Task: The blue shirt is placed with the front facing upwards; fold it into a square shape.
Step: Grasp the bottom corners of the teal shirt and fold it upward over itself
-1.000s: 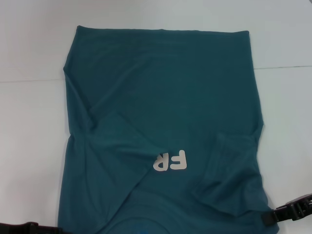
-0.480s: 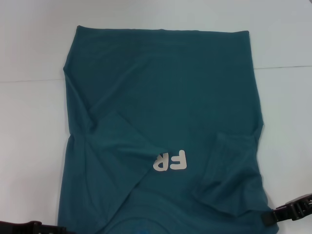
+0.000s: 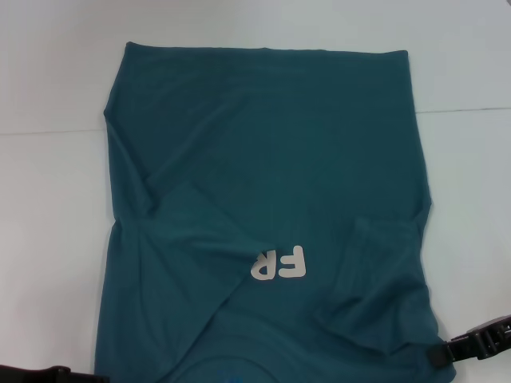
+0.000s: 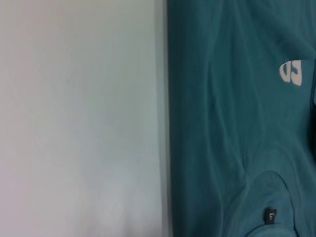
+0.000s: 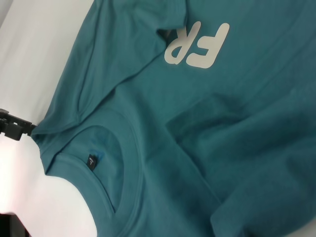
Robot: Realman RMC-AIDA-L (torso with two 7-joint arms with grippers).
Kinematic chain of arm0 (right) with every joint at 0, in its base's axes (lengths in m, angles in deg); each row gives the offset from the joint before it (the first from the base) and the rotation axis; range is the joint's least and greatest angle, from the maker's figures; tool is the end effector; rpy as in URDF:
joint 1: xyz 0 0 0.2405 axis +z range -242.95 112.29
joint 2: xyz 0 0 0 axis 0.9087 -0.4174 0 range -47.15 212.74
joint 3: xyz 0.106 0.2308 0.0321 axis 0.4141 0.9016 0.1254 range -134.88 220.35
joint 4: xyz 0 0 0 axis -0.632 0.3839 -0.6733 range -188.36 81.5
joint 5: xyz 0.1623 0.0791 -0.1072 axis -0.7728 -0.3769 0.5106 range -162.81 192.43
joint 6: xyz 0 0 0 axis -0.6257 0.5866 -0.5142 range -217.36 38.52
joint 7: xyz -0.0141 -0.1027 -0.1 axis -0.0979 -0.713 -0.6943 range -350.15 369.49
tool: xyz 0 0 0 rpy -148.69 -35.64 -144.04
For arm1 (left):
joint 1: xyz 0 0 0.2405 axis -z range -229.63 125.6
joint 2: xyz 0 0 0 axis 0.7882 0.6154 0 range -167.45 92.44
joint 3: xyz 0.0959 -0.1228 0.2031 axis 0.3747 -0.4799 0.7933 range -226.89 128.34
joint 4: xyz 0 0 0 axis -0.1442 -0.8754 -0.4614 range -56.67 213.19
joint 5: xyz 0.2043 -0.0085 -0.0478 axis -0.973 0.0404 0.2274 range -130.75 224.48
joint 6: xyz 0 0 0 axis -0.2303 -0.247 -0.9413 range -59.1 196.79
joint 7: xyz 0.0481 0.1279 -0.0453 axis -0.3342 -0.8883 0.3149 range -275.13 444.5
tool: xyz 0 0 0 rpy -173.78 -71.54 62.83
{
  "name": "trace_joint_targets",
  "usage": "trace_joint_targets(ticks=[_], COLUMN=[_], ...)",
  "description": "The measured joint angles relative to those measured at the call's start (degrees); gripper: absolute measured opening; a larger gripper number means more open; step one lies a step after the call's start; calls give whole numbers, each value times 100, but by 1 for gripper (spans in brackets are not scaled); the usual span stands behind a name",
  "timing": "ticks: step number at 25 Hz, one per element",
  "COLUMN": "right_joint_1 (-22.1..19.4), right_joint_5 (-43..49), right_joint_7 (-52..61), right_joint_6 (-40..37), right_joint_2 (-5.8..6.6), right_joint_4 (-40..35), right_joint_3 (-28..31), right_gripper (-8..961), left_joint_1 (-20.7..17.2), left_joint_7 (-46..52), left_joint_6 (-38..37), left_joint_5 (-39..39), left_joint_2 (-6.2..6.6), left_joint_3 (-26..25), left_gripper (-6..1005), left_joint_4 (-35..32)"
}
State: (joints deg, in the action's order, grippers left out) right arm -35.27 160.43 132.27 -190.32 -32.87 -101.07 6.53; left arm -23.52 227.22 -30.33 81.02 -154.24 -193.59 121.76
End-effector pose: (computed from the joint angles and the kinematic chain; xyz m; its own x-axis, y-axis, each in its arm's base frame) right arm 0.3135 0.2943 0.0374 0.4144 -0.9089 -0.0464 -0.9099 -0.4129 -0.0390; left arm -0.3235 0.2782 0.0178 0.0065 0.9994 0.0344 0.9997 -0.0073 0.0217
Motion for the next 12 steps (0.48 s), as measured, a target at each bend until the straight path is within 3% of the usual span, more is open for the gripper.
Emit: trace_joint_targets(ticks=[12], right_joint_1=[17], right_joint_5=[0], right_joint_7=[0], right_joint_6=[0], right_joint_2=[0], right_joint_4=[0], right_joint_3=[13], right_gripper=[55], left_joint_1=[105], left_joint_7=[47], left_joint_6=[4], left_joint_5=[-27], left_joint_2=[-39], left_joint_3=[0], left_gripper=[833], left_joint_4=[10])
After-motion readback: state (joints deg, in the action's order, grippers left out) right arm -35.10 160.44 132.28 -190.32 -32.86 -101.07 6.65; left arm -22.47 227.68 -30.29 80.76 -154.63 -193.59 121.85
